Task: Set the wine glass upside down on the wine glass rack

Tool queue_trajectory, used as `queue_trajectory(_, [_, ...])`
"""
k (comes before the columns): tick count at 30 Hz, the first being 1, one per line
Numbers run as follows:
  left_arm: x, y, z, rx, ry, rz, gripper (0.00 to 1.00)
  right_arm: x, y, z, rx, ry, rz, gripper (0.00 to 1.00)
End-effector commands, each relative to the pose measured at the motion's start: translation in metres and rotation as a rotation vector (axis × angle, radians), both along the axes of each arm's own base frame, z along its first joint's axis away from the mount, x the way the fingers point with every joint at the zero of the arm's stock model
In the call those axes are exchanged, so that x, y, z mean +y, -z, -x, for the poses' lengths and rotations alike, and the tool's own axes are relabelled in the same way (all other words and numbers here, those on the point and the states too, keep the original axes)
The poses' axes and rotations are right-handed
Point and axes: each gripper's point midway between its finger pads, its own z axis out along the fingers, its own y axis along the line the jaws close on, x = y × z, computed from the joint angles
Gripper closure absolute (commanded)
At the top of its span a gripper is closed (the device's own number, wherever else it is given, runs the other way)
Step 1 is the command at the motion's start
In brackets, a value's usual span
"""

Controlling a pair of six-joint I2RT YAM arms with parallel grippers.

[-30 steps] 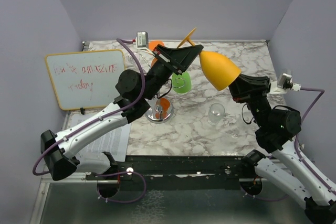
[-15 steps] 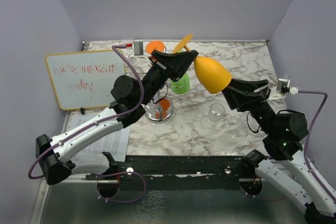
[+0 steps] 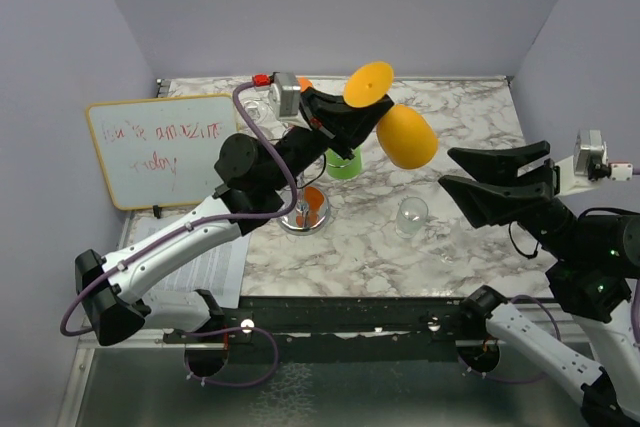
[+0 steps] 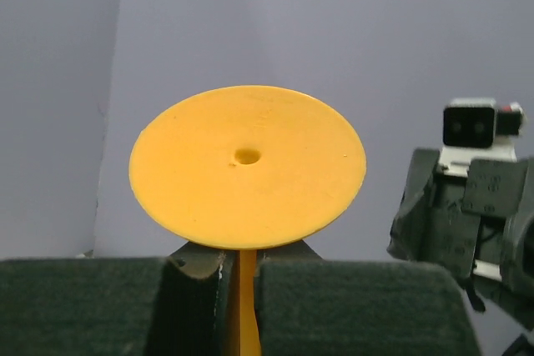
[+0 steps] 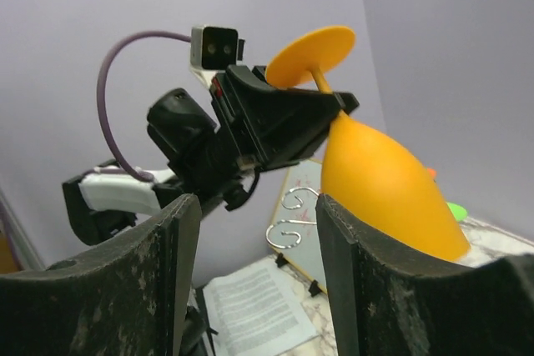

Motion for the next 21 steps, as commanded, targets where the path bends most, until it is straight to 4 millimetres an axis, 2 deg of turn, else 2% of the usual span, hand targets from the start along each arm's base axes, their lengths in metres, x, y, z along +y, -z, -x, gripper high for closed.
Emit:
queue_trajectory(1, [-0.019,-0.018,0.036,-0.354,0.086,-0.105,1.0,0.011,-0.019,-0.002,0.083,-0.084,-0.069,0.36])
queue_trajectory(4, [-0.026,-0.016,0.039,-0.449,0.082,-0.141,1.0,0.018,-0.033,-0.01,0.149,-0.126,-0.14,0.31])
queue_trajectory(8, [-0.034,-0.003,0.048,-0.596,0.09,-0.206,1.0,0.034,-0.05,0.002,0.153,-0.288,-0.168,0.26])
queue_trajectory(10, [-0.036,0.002,0.047,-0.643,0.066,-0.228,1.0,0.035,-0.056,-0.002,0.182,-0.29,-0.186,0.26])
queue_trajectory(12, [-0.038,0.006,0.044,-0.685,0.039,-0.247,1.0,0.03,-0.055,-0.017,0.258,-0.219,-0.213,0.26])
queue_trajectory(16, [-0.042,0.01,0.043,-0.729,0.024,-0.267,1.0,0.014,-0.042,-0.045,0.387,-0.045,-0.255,0.28])
queue_trajectory(21, [-0.047,0.011,0.039,-0.745,0.018,-0.275,1.0,0.01,-0.034,-0.052,0.439,-0.002,-0.253,0.31])
